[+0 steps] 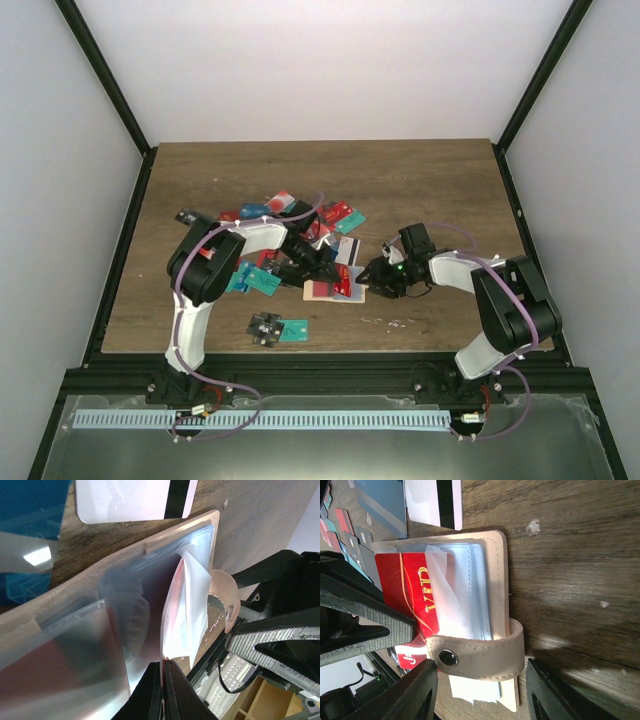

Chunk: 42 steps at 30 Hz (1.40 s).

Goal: Put the credit cards into the card holder
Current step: Insert the credit card into the card holder.

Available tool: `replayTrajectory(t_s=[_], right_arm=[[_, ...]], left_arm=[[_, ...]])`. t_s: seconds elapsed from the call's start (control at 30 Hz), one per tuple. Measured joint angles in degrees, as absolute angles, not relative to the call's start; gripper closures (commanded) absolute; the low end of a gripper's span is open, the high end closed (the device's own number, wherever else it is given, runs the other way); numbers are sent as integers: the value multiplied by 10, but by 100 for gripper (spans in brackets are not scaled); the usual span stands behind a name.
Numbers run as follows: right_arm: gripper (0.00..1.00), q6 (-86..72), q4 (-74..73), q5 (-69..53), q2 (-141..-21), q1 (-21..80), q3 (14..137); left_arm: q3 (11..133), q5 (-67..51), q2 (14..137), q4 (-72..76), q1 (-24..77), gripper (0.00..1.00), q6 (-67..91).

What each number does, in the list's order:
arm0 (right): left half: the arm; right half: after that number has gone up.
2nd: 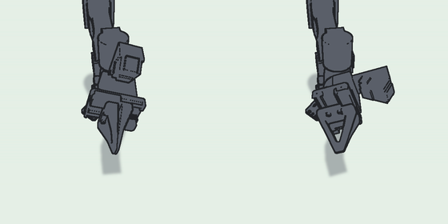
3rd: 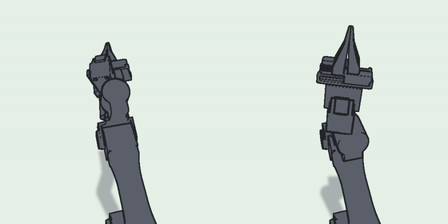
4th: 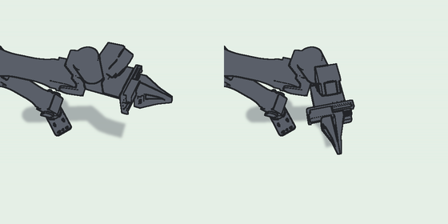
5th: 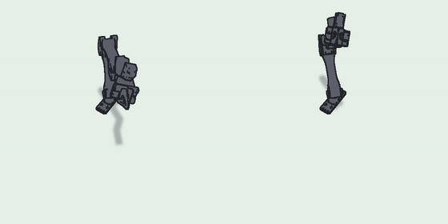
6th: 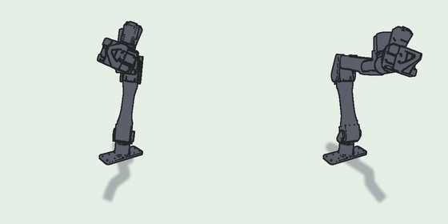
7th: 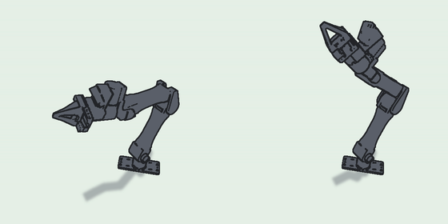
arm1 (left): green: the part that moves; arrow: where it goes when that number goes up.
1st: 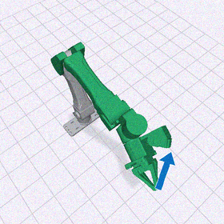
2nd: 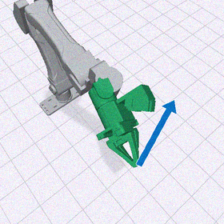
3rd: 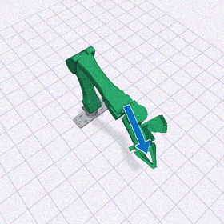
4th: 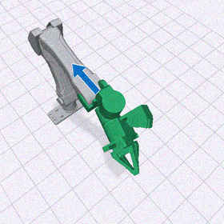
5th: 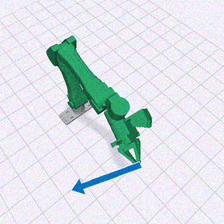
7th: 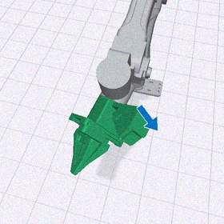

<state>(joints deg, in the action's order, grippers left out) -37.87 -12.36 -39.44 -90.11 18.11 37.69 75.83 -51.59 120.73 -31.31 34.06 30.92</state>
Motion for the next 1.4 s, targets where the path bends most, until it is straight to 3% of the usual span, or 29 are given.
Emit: replayTrajectory(t_s=[0.37,0.57,0.8,1.4], right_arm=[[48,-340,-171,-346,-891,181,397],[67,-329,-184,-329,-888,181,399],[80,-328,-178,-331,-896,181,399],[84,-321,-170,-347,-916,178,400]], left_arm=[[749,-532,1211,-291,341,94,329],[748,-532,1218,-291,341,92,342],[749,-533,1225,-288,345,91,359],[763,-534,1236,-270,356,90,413]])
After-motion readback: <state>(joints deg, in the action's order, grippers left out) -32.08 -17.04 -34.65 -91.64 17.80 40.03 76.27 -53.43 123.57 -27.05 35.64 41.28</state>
